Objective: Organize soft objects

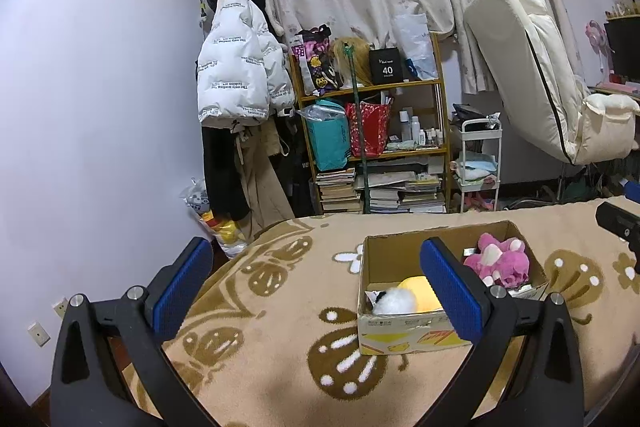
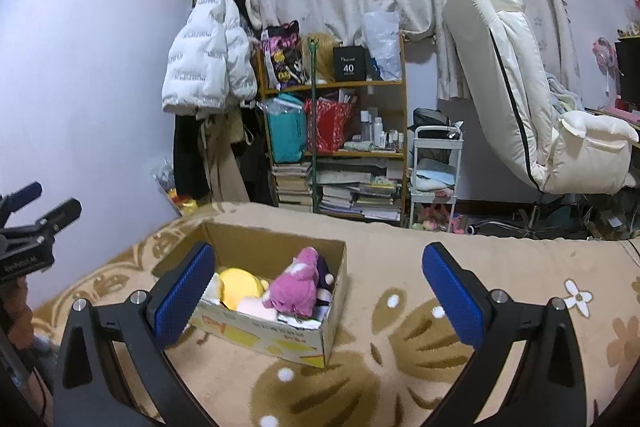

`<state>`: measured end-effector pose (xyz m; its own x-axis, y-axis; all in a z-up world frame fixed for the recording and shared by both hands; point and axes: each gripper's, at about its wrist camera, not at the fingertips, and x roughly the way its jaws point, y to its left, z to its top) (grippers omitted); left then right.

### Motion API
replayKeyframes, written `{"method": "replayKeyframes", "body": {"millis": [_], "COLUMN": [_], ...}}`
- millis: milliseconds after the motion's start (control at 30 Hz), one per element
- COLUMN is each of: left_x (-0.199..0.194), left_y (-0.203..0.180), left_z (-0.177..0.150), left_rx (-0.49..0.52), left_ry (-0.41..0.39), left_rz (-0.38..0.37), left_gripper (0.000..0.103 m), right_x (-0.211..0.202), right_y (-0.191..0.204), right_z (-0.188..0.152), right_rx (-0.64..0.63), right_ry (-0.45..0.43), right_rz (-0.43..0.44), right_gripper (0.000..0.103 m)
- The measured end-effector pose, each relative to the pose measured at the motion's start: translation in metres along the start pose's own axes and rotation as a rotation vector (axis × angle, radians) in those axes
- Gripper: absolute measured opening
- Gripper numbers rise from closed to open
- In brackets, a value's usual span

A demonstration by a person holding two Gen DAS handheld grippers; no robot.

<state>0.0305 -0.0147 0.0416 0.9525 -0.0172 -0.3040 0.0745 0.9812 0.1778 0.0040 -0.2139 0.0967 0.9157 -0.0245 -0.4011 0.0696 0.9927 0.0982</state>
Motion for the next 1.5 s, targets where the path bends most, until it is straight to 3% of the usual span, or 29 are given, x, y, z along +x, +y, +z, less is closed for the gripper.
{"method": "replayKeyframes", "body": {"millis": [500,1500], "left_x": [0.023,0.026], "left_y": [0.003,-0.005], "left_z": [-0.010,-0.018], "left_rx": [-0.017,0.013], "left_ry": [0.065,0.076], "left_rz": [-0.026,-0.027], "left_gripper": [0.102,0.102], "right_x": [-0.001,0.000], "right_y": [-0.008,-0.009], "right_z": [-0.002,-0.002], "right_rx": [0.029,0.028], "right_ry": [-0.011,-0.009], "right_rz": [0.003,0.003], "right_gripper": [0.103,0.103]}}
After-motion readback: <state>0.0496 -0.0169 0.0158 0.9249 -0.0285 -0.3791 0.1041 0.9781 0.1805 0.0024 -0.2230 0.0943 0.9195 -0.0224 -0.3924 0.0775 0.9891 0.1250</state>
